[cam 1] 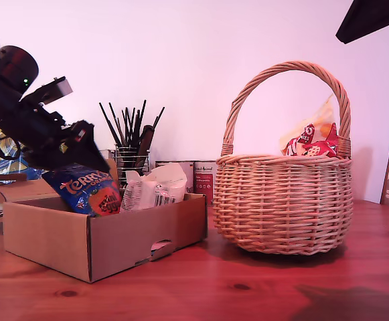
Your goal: Move the bags of Easter eggs from the cardboard box on the left into the woven basket on the right side.
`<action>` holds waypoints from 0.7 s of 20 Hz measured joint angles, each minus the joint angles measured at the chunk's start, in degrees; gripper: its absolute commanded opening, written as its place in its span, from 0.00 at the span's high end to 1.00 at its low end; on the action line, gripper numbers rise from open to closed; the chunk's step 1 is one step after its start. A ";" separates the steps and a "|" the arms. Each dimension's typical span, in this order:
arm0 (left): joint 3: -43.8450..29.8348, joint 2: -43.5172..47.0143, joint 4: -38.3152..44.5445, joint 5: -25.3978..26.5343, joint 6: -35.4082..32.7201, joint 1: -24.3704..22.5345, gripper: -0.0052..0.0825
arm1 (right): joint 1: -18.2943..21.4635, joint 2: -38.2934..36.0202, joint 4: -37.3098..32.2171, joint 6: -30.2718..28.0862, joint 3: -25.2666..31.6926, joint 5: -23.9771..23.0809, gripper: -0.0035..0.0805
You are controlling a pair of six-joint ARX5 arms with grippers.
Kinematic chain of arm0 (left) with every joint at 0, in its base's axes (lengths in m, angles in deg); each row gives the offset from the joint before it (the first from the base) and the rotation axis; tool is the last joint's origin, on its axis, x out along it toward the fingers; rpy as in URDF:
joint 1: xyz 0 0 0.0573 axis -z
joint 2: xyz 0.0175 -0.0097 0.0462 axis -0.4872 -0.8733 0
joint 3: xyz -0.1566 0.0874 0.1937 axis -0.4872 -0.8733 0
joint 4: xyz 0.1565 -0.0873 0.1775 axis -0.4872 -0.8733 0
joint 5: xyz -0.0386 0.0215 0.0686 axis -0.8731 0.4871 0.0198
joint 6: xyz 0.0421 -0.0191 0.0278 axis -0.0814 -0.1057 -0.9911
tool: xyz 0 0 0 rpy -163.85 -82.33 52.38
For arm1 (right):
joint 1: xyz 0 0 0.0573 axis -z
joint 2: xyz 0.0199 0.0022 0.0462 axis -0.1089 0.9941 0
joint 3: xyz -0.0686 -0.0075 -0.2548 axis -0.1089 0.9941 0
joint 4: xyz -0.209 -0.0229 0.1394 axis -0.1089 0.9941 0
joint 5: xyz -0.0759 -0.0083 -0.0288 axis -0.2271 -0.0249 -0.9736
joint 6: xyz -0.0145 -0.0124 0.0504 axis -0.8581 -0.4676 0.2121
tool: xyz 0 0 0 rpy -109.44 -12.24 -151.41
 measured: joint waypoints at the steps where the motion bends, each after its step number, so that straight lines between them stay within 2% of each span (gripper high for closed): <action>1: 0.00 -0.02 -0.57 -0.68 0.13 0.52 0.04 | 0.00 0.00 0.17 0.00 0.00 0.02 0.97; 5: 0.00 0.00 -2.95 -0.87 0.35 3.89 0.08 | 0.00 0.00 0.68 0.02 0.00 1.36 0.97; 6: 0.00 0.00 -3.02 -0.11 0.37 4.70 0.13 | 0.00 0.00 0.68 0.02 0.00 1.55 0.97; 9: 0.02 0.00 -3.17 5.18 0.37 6.47 0.48 | 0.00 0.00 0.66 0.02 0.00 1.57 0.97; 10: 0.02 -0.02 -3.19 6.23 0.37 6.60 0.56 | 0.00 0.00 0.66 0.02 0.00 1.57 0.97; 14: 0.66 -2.29 -2.78 7.23 0.35 6.21 0.68 | 0.00 0.00 0.61 0.02 0.00 1.60 0.97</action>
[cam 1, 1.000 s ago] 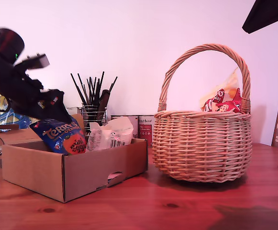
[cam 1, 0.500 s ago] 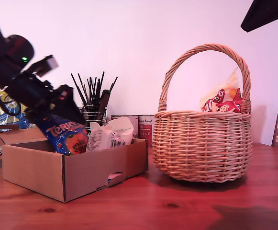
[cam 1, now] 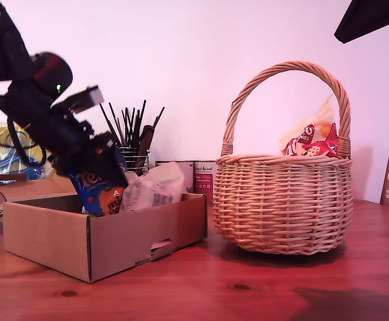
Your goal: Move the bags of Easter eggs from the cardboard box on the left into the woven basket on the right side.
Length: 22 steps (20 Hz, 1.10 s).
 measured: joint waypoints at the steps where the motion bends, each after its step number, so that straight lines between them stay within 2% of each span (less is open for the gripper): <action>1: 0.17 -0.98 0.15 0.22 -0.02 -0.07 0.73 | 0.00 0.00 0.02 0.00 0.00 -0.02 0.97; 4: 0.20 -2.56 0.52 0.81 -0.07 -0.37 0.88 | 0.00 0.00 0.04 0.00 0.00 -0.02 0.97; 8: 0.68 -2.58 0.09 0.96 -0.07 -0.37 0.88 | 0.00 0.00 0.02 0.00 0.00 0.00 0.97; 11: 2.45 -1.42 -4.83 0.90 -0.11 -0.37 0.90 | 0.00 0.00 0.04 0.00 0.00 -0.04 0.97; 13: 2.43 1.81 -8.11 0.46 -1.16 -0.35 0.92 | 0.00 0.00 0.02 0.00 0.00 -0.11 0.97; 18: 2.75 16.76 -13.42 -0.55 -3.54 -0.35 0.94 | 0.00 0.00 0.02 0.00 0.00 -0.13 0.97; 22: 3.08 23.12 -16.44 -7.41 -3.69 1.01 0.94 | 0.00 -0.02 0.04 0.15 0.00 -2.19 0.97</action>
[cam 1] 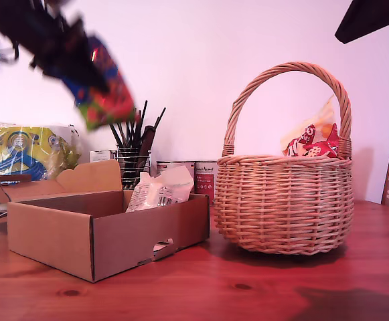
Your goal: Move the bags of Easter eggs from the cardboard box on the left into the woven basket on the right side.
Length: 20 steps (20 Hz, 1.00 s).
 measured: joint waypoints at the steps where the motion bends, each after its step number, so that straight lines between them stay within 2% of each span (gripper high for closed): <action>1: 0.00 0.37 -0.22 -1.18 0.02 1.27 0.94 | 0.00 -0.26 0.00 0.07 0.00 -1.01 0.97; 6: -0.02 0.33 1.79 -3.34 0.44 11.13 0.94 | 0.02 -7.02 1.46 3.04 0.02 -4.98 0.97; 10: -0.02 -1.22 14.10 -1.14 3.37 19.71 0.94 | 0.02 -12.52 5.01 5.03 0.02 -6.88 0.97; 14: 0.00 -8.37 25.66 7.43 7.30 25.86 0.94 | 0.02 -16.33 6.05 6.12 0.02 -7.23 0.97; 17: -0.02 -16.28 35.15 15.93 12.55 27.89 0.94 | 0.02 -17.70 6.12 6.51 0.02 -7.67 0.97; 20: -0.02 -21.33 41.57 25.75 13.51 29.64 0.94 | 0.04 -17.70 6.56 6.54 0.02 -7.98 0.97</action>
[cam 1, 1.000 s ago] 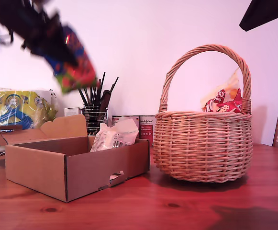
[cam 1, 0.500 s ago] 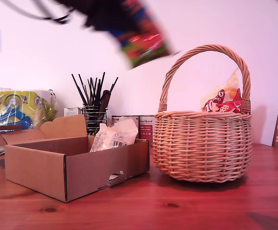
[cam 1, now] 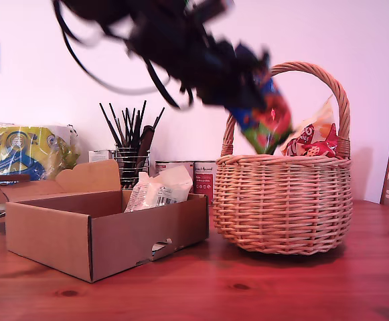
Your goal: Move the bags of Easter eggs from the cardboard box on the left into the woven basket on the right side.
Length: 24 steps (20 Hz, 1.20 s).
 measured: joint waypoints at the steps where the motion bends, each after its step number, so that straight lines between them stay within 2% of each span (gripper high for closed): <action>1: 0.00 -0.66 0.24 2.05 0.00 0.46 0.94 | -0.02 0.00 0.00 0.00 0.00 -0.07 0.97; 6: 0.00 -1.33 -1.42 5.97 0.00 3.17 0.93 | 0.00 0.00 -0.02 0.00 0.00 -0.09 0.97; 11: 0.00 -1.36 -3.39 9.99 0.00 3.63 0.89 | -0.02 0.00 -0.02 0.00 0.00 -0.09 0.97; 14: 0.00 -1.36 -4.04 14.99 -0.02 3.61 0.88 | -0.02 0.00 -0.04 0.00 0.00 -0.09 0.97; 16: 0.00 -1.36 -4.04 15.65 -0.02 3.56 0.72 | -0.02 0.00 -0.04 0.00 0.00 -0.09 0.97; 18: 0.00 -1.36 -4.15 11.69 -0.28 3.61 0.46 | -0.02 0.00 -0.04 0.00 0.00 -0.09 0.97; 19: 0.00 -1.36 -4.22 8.39 -0.50 3.93 0.41 | -0.02 0.00 -0.02 0.00 0.00 -0.09 0.97; 21: 0.02 -1.36 -5.49 5.16 -1.53 5.27 0.41 | -0.02 0.00 -0.04 0.00 0.00 -0.09 0.97; 24: 0.26 -1.29 -12.04 4.59 -2.86 6.36 0.41 | -0.02 0.00 -0.02 0.00 0.00 -0.09 0.97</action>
